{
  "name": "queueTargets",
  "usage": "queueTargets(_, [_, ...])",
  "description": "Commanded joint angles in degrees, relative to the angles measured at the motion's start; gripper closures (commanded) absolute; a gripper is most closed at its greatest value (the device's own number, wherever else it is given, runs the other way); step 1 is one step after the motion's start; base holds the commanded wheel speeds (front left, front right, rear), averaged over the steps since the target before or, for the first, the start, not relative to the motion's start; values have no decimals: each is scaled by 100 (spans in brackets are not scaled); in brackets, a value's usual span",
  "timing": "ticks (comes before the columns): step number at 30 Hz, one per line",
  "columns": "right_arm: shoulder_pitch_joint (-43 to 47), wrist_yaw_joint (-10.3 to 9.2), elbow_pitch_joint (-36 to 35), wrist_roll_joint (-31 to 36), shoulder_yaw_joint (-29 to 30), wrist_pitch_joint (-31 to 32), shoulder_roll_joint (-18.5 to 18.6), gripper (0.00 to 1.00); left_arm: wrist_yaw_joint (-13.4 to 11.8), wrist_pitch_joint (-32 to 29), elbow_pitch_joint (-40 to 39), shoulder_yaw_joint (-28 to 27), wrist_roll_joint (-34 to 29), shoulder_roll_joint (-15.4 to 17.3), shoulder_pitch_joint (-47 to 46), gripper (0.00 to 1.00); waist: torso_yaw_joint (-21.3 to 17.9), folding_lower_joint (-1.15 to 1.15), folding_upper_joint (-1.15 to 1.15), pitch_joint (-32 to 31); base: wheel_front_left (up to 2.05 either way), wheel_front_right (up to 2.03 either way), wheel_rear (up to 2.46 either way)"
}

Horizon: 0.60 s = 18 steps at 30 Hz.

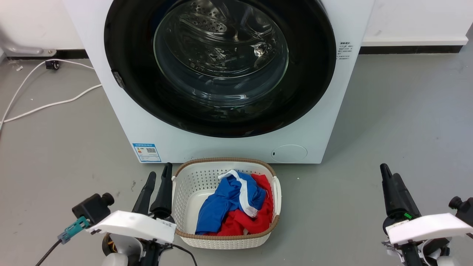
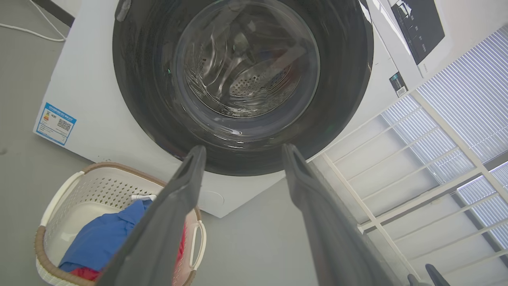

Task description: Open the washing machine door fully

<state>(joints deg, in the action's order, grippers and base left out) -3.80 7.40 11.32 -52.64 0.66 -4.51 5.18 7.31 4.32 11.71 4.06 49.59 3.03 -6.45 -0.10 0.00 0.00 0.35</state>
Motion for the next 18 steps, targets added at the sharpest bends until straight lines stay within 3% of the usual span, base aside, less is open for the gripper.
queueTargets(1, [-49,6,-44,309,-13,-70,37,0,-29,73,-97,64,-329,17,-184,0,4,0,0,-1,0,0,0])
queueTargets(18, [0,8,-20,1886,25,-123,43,0,-304,345,-48,396,-1783,167,-223,0,12,0,0,-33,0,0,0])
